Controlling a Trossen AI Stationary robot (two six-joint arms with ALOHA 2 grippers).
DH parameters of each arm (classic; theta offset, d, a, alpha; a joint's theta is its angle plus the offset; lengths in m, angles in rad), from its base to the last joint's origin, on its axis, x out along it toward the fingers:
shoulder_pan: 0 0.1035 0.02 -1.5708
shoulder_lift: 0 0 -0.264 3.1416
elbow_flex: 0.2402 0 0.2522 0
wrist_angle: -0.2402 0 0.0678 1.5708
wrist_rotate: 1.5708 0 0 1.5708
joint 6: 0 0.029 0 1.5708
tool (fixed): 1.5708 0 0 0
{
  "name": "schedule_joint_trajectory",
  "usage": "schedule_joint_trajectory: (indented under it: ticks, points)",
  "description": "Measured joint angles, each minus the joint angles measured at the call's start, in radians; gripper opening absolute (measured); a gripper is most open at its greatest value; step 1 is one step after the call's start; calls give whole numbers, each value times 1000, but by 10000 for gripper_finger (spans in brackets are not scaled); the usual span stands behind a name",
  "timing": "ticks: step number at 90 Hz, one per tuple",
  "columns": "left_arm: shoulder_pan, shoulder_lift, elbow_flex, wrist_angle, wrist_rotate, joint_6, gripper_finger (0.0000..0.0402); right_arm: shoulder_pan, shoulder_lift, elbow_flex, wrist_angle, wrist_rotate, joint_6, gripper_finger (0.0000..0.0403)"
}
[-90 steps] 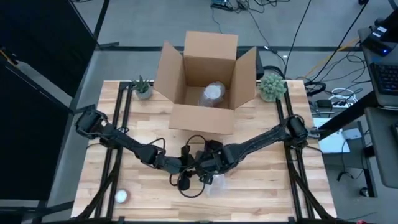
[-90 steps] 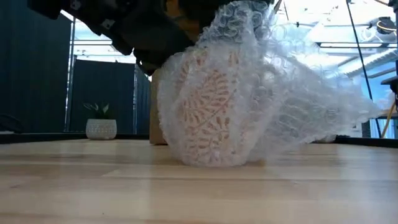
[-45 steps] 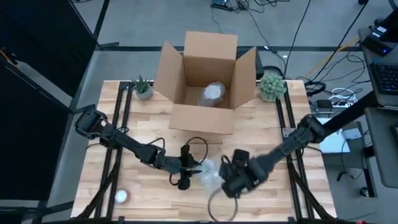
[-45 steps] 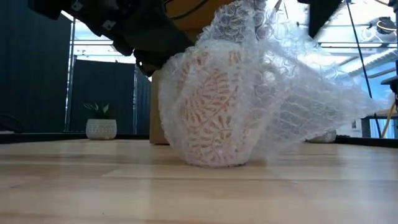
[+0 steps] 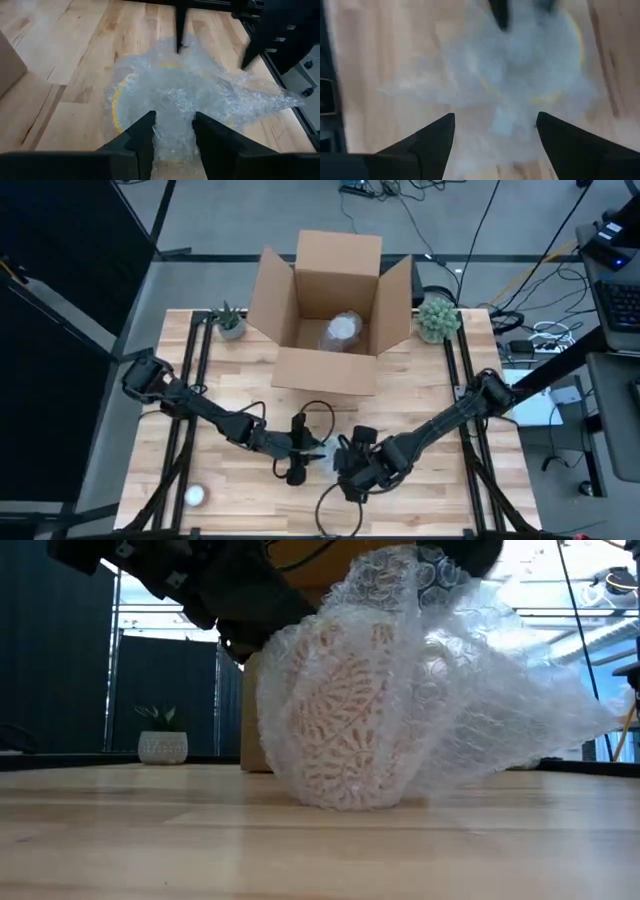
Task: Wrap mug
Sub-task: Wrap the orange cup with the bubble wrap
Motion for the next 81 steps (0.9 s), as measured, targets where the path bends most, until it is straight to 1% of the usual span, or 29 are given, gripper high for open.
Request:
schedule_joint_trajectory:
  ticks: [9, 21, 28, 34, 40, 44, 48, 54, 63, 70, 81]
  points:
    - [0, 0, 0, 0, 0, 0, 120, 41, -28, 1, -38, 5, 89, 262]
    - [0, 0, -1, 0, 0, 0, 120, 83, -14, -20, -65, 7, 211, 261]
    - [0, 0, -1, 1, 1, 2, 120, 100, -13, -74, -46, 47, 265, 261]
    - [0, 0, -1, 1, 1, 2, 120, 102, -12, -125, 19, 78, 268, 261]
    - [0, 0, -1, 1, 1, 2, 120, 95, -11, -154, 87, 133, 226, 261]
    - [-1, 1, -1, 1, 1, 3, 120, 85, -11, -159, 150, 168, 173, 261]
    - [0, 1, -1, 2, 2, 3, 120, 73, -11, -159, 216, 180, 106, 260]
    - [-1, 1, -1, 4, 1, 4, 120, 52, -12, -159, 282, 180, 19, 260]
    - [0, 1, -2, 2, 0, 5, 120, 29, -15, -160, 345, 163, -62, 260]
    - [0, 1, -2, 3, 0, 6, 120, 13, -14, -160, 366, 144, -110, 260]
    - [0, 1, -3, -3, 0, 6, 120, -6, -13, -160, 408, 148, -200, 260]
